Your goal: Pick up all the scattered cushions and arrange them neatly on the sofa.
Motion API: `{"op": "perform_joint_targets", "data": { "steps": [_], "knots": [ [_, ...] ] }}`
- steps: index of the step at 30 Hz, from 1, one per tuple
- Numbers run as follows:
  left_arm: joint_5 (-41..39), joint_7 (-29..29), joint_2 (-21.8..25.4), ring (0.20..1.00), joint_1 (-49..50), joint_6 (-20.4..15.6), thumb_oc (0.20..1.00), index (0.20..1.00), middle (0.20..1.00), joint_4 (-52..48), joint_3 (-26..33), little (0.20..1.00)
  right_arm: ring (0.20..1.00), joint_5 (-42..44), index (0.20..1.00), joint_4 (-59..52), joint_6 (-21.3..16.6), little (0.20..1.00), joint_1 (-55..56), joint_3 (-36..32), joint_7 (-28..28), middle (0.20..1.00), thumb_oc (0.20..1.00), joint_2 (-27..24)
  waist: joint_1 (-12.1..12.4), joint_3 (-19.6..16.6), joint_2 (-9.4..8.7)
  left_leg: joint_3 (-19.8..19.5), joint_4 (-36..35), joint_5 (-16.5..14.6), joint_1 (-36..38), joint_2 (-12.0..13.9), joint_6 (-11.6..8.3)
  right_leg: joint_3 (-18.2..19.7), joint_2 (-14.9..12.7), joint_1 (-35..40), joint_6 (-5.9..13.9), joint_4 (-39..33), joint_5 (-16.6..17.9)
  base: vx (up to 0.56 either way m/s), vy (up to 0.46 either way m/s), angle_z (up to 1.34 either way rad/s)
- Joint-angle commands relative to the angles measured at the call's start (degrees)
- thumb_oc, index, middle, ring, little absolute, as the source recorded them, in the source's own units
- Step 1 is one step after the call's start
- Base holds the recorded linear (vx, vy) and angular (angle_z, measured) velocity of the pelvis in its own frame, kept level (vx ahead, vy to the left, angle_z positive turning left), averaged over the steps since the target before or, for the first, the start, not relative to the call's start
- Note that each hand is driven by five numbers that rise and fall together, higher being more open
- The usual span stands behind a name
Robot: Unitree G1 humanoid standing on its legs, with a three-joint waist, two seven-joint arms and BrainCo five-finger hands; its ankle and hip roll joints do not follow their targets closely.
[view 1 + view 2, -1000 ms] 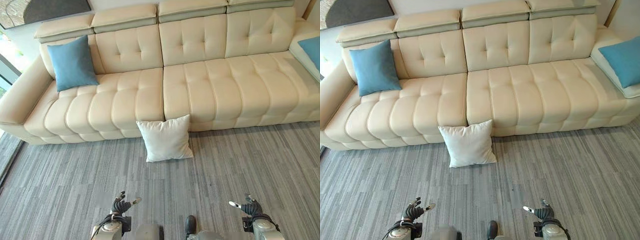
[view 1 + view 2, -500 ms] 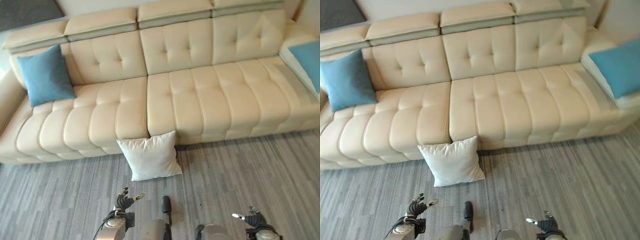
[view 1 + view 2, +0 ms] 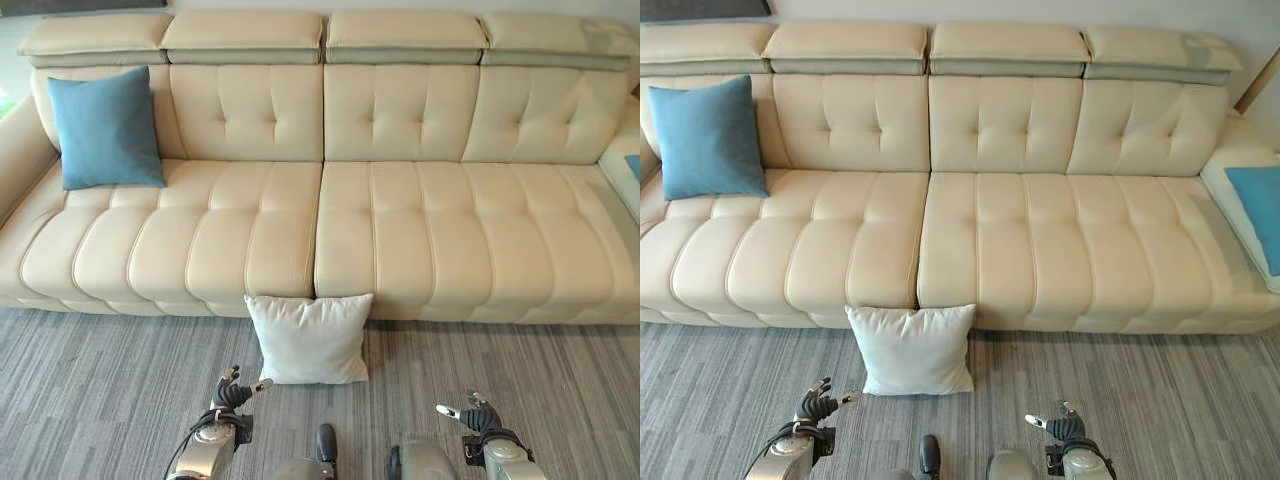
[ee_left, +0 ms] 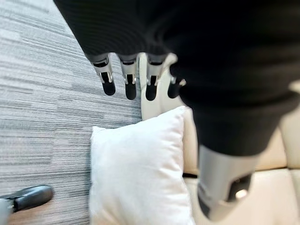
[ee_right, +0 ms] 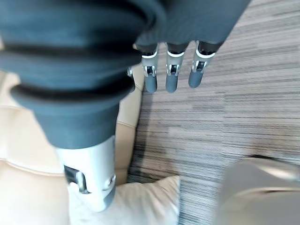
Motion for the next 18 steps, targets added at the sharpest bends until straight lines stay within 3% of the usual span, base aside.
{"op": "perform_joint_targets", "data": {
  "steps": [1, 2, 6, 8, 9, 10, 11, 12, 13, 15, 17, 18],
  "knots": [
    [-0.8, 0.1, 1.5, 1.0, 1.2, -0.9, 1.0, 1.0, 1.0, -2.4, 0.7, 1.0, 1.0, 1.2, 1.0, -0.7, -1.3, 1.0, -0.3, -0.1, -0.7, 1.0, 1.0, -2.1, -0.5, 0.8, -2.09, 1.1, -0.4, -4.6, 2.8, 0.1, -5.9, -2.8, 3.3, 5.2, -0.08, -14.4, 9.4, 0.23, -0.054, -0.09],
    [0.0, -0.2, 1.5, 1.0, 1.3, -0.8, 1.0, 1.0, 1.0, -2.7, 0.9, 1.0, 1.0, 0.8, 1.0, -1.2, -1.3, 1.0, 0.1, -0.4, -0.7, 1.0, 1.0, -2.4, -0.5, 0.5, -2.4, 1.3, -0.4, -5.1, 3.8, -0.4, -6.18, -5.8, 3.5, 6.0, 0.03, -17.4, 10.5, 0.15, -0.039, 0.03],
    [0.8, -0.6, 0.8, 1.0, 2.0, -0.9, 1.0, 1.0, 1.0, -2.7, 0.5, 1.0, 1.0, 0.8, 1.0, -0.9, -1.5, 1.0, 0.7, -0.4, -0.5, 1.0, 1.0, -2.8, -0.6, -1.0, -2.38, 1.6, -0.4, -6.1, 5.6, -0.5, -6.75, -5.7, 4.3, 10.0, -1.13, -21.1, 9.7, 0.28, -0.105, 0.11],
    [0.2, -0.7, 0.4, 1.0, 2.4, -0.9, 1.0, 1.0, 1.0, -3.2, 0.7, 1.0, 1.0, 0.9, 1.0, -0.4, -1.4, 1.0, 0.6, -0.6, -0.6, 1.0, 1.0, -3.1, -0.2, -1.6, -2.33, 2.0, 2.8, -7.1, 5.2, -0.1, -7.45, -5.8, 4.3, 12.1, -1.71, -22.6, 9.4, 0.17, -0.106, 0.17],
    [-0.2, -0.8, 0.2, 1.0, 2.6, -0.8, 1.0, 1.0, 1.0, -3.4, 0.7, 1.0, 1.0, 1.2, 1.0, -0.4, -1.4, 1.0, 0.6, -0.7, -0.7, 1.0, 1.0, -3.2, -0.4, -1.6, -2.4, 2.3, 6.0, -7.5, 4.6, 0.2, -7.92, -5.4, 4.4, 12.9, -2.1, -22.9, 9.1, 0.13, -0.151, 0.0],
    [-0.9, -0.9, -0.1, 1.0, 2.7, -0.9, 1.0, 1.0, 1.0, -3.6, 0.7, 1.0, 1.0, 2.0, 1.0, -0.6, -1.7, 1.0, 0.8, -1.1, -0.7, 1.0, 1.0, -3.5, -0.4, -0.9, -2.7, 2.8, 16.1, -6.5, 1.0, 1.2, -9.68, -5.4, 4.2, 14.8, -3.2, -23.1, 8.3, 0.13, -0.151, 0.06],
    [-0.9, -0.9, -0.1, 1.0, 2.7, -0.9, 1.0, 1.0, 1.0, -3.6, 0.7, 1.0, 1.0, 2.0, 1.0, -0.6, -1.7, 1.0, 0.8, -1.1, -0.7, 1.0, 1.0, -3.5, -0.5, -0.9, -2.68, 2.7, 16.2, -6.5, 0.9, 1.2, -9.68, -5.4, 4.2, 14.8, -3.21, -23.1, 8.3, 0.09, -0.192, 0.16],
    [-2.0, -0.9, -0.7, 1.0, 2.4, -1.2, 1.0, 1.0, 1.0, -3.7, 0.5, 1.0, 1.0, 2.2, 1.0, -0.7, -1.8, 1.0, 0.6, -1.2, -0.8, 1.0, 1.0, -4.0, 0.2, 0.7, -2.68, 0.8, 24.9, -4.1, -3.5, 0.7, -11.15, -5.2, 3.9, 15.9, -4.44, -22.9, 7.6, 0.03, -0.097, 0.23],
    [-2.8, -0.6, -0.9, 1.0, 2.3, -1.5, 1.0, 1.0, 1.0, -4.0, 0.4, 1.0, 1.0, 2.1, 1.0, -0.7, -1.7, 1.0, 0.5, -1.1, -0.9, 1.0, 1.0, -4.3, 0.5, 1.0, -2.79, -0.5, 27.2, -3.3, -5.0, 0.0, -11.43, -5.0, 3.7, 16.1, -4.78, -22.9, 7.5, 0.03, -0.097, 0.08],
    [-3.6, -0.4, -1.1, 1.0, 2.3, -1.5, 1.0, 1.0, 1.0, -3.9, 0.6, 1.0, 1.0, 2.1, 1.0, -0.4, -1.6, 1.0, 0.4, -1.0, -0.9, 1.0, 1.0, -4.4, 0.5, 1.0, -2.86, -1.2, 28.3, -3.4, -6.3, 0.0, -11.25, -5.1, 3.5, 16.3, -4.97, -23.1, 7.4, 0.05, -0.046, -0.15],
    [-4.3, -0.3, -1.3, 1.0, 2.9, -1.4, 1.0, 1.0, 1.0, -3.2, 1.1, 1.0, 1.0, 2.1, 1.0, 0.2, -1.1, 1.0, 0.7, -0.8, -0.7, 1.0, 1.0, -4.2, 0.7, 0.6, -3.63, 0.1, 24.9, -4.5, -7.6, 2.9, -9.7, -5.1, 2.5, 17.0, -4.8, -23.9, 7.3, 0.13, -0.049, -0.07],
    [-4.4, -0.3, -1.3, 1.0, 2.9, -1.4, 1.0, 1.0, 1.0, -3.2, 1.1, 1.0, 1.0, 2.1, 1.0, 0.2, -1.1, 1.0, 0.7, -0.8, -0.7, 1.0, 1.0, -4.2, 0.8, 0.6, -3.68, 0.1, 24.7, -4.4, -7.4, 2.8, -9.69, -5.0, 2.4, 17.1, -4.78, -23.9, 7.3, 0.13, -0.01, 0.06]
  ]
}}
